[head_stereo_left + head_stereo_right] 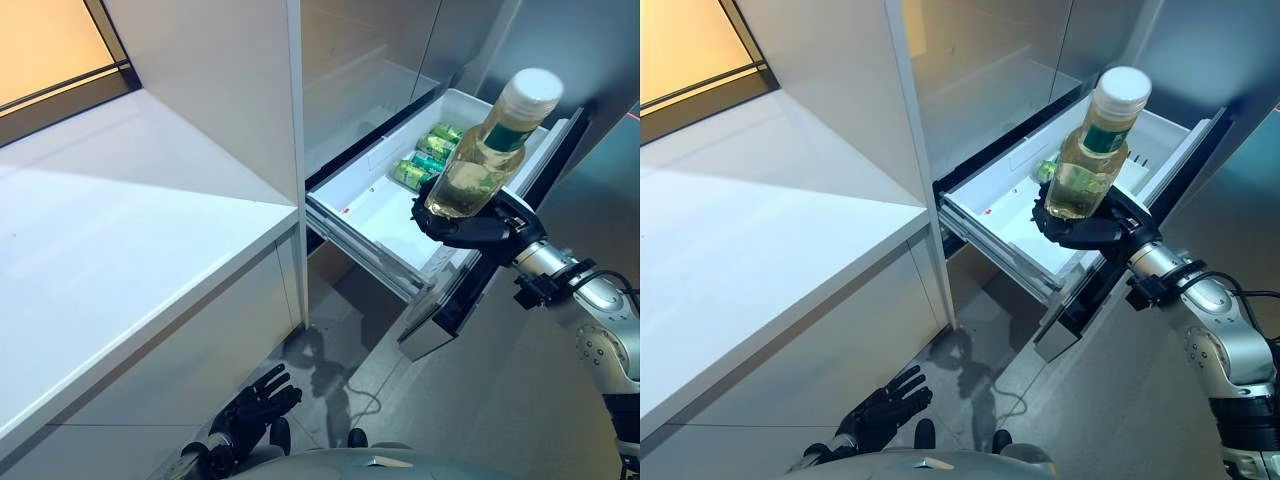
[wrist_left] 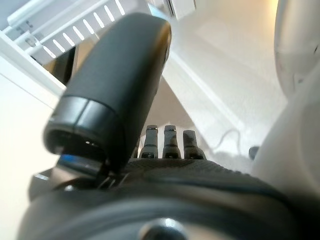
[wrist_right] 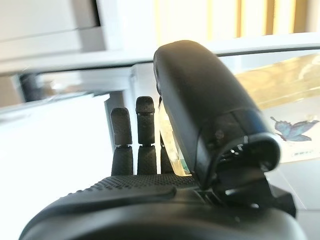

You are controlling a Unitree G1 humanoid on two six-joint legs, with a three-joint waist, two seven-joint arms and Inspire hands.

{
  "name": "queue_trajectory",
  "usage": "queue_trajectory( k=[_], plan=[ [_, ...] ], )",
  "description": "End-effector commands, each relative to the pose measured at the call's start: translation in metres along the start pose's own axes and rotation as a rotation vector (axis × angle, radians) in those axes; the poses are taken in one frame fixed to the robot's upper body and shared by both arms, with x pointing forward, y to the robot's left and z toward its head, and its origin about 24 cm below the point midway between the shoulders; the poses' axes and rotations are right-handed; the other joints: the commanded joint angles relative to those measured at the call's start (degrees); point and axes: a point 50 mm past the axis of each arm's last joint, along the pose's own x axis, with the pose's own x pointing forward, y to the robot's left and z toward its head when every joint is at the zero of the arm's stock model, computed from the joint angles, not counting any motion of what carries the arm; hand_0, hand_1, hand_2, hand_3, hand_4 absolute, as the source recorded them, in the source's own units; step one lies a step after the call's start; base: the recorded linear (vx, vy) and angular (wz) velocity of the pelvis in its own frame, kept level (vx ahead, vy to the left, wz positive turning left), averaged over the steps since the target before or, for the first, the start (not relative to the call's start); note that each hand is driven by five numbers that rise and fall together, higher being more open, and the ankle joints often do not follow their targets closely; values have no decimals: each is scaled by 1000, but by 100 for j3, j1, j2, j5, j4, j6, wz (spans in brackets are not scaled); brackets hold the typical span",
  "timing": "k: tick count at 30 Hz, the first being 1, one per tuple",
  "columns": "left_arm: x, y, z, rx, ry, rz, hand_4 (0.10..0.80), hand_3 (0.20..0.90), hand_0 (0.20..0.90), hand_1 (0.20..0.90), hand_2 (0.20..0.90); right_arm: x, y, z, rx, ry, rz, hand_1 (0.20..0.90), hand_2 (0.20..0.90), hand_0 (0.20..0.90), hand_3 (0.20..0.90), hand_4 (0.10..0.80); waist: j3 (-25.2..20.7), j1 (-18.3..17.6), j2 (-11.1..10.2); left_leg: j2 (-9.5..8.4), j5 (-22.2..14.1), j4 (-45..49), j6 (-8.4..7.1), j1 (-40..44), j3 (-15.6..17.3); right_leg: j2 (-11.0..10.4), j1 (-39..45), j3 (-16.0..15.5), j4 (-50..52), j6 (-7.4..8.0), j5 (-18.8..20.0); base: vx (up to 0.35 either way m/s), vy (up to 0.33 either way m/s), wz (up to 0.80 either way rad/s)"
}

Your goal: Put drinks into fridge and close the fridge

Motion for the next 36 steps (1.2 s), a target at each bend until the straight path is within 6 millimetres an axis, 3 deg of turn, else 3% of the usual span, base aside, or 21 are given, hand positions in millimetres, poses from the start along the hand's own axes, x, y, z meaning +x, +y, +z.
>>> queue_trajectory(
  k=[1,10,16,28,36],
  plan=[
    [-4,17,-5,156,68,96,800,900,900,900,900,10,-18,83,-191,-321,-24,300,300,300,200,100,-381,280,-245,-217,-575,12,241,140,239,109,-417,108,104,268,442,52,-25,0],
    [-32,57,-28,197,219,389,800,900,900,900,900,35,-42,89,-242,-216,-42,300,300,300,200,100,-283,618,-555,-183,-573,20,229,101,100,162,-370,-29,79,262,419,94,-49,0],
    [-46,73,-28,257,232,538,800,900,900,900,900,47,-56,81,-233,-119,-100,300,300,300,200,100,-178,843,-696,-171,-578,43,239,81,0,196,-337,-105,93,231,389,105,-45,6],
    [-56,90,-11,318,223,574,800,900,900,900,900,68,-88,81,-238,68,-239,300,300,300,200,100,251,1342,-889,-147,-504,122,246,-245,-289,252,-507,-200,114,195,456,35,-70,7],
    [-57,94,0,324,187,571,800,900,900,900,900,59,-121,59,-214,293,-371,300,300,300,200,100,612,1613,-900,-166,-411,152,233,-521,-465,253,-687,-333,139,169,506,-41,-31,11]
  ],
)
